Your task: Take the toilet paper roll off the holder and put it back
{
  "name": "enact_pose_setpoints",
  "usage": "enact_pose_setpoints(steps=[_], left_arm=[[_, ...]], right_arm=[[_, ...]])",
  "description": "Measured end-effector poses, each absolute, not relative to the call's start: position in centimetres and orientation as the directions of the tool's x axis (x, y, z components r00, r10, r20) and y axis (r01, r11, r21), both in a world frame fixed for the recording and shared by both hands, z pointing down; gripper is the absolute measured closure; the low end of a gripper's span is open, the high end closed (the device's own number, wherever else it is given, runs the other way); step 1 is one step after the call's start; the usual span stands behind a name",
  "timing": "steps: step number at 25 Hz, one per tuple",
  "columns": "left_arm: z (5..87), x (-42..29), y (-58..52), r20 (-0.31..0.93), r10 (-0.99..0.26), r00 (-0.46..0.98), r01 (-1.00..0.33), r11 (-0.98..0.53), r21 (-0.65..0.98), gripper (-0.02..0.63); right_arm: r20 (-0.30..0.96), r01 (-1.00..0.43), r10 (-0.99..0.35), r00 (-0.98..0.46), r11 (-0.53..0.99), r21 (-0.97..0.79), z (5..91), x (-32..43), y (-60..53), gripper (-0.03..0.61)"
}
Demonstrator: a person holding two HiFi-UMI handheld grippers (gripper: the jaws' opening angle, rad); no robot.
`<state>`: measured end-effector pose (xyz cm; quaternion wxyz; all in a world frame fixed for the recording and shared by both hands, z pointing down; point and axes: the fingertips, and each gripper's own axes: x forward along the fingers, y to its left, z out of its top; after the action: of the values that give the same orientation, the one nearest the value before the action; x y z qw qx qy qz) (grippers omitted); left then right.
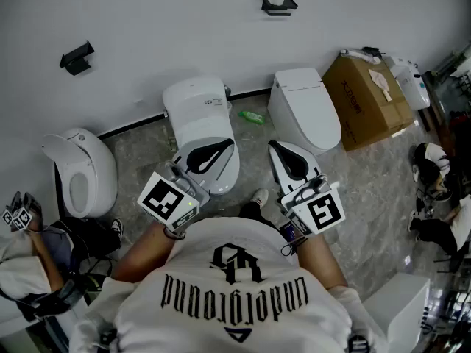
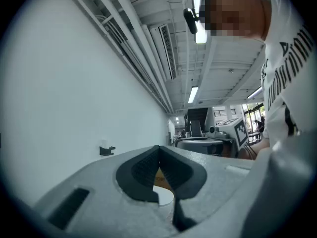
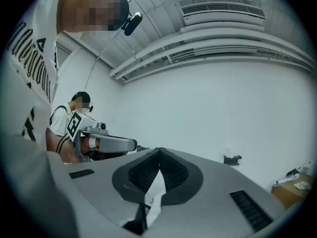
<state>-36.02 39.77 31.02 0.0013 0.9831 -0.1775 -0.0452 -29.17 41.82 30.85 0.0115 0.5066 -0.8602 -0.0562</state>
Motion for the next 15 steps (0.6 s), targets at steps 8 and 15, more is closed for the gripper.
enact_pose_setpoints(steps=[8,15], left_arm=[[31.1,-34.2,38.1,-0.068,-0.351,0.934,-0.35,-0.936,0.025,0.6],[31.2,-31.4,36.1,-0.058,-0.361,0.931,-0.36,-0.933,0.02,0.6]], right_arm=[[-0.055,-0.873,-0.871,-0.488,0.484,0.063,30.5,-27.1,40.1,0.565],[-0.056,-0.867,-0.865,-0.498,0.496,0.053,30.5,-23.9,38.2,0.565]])
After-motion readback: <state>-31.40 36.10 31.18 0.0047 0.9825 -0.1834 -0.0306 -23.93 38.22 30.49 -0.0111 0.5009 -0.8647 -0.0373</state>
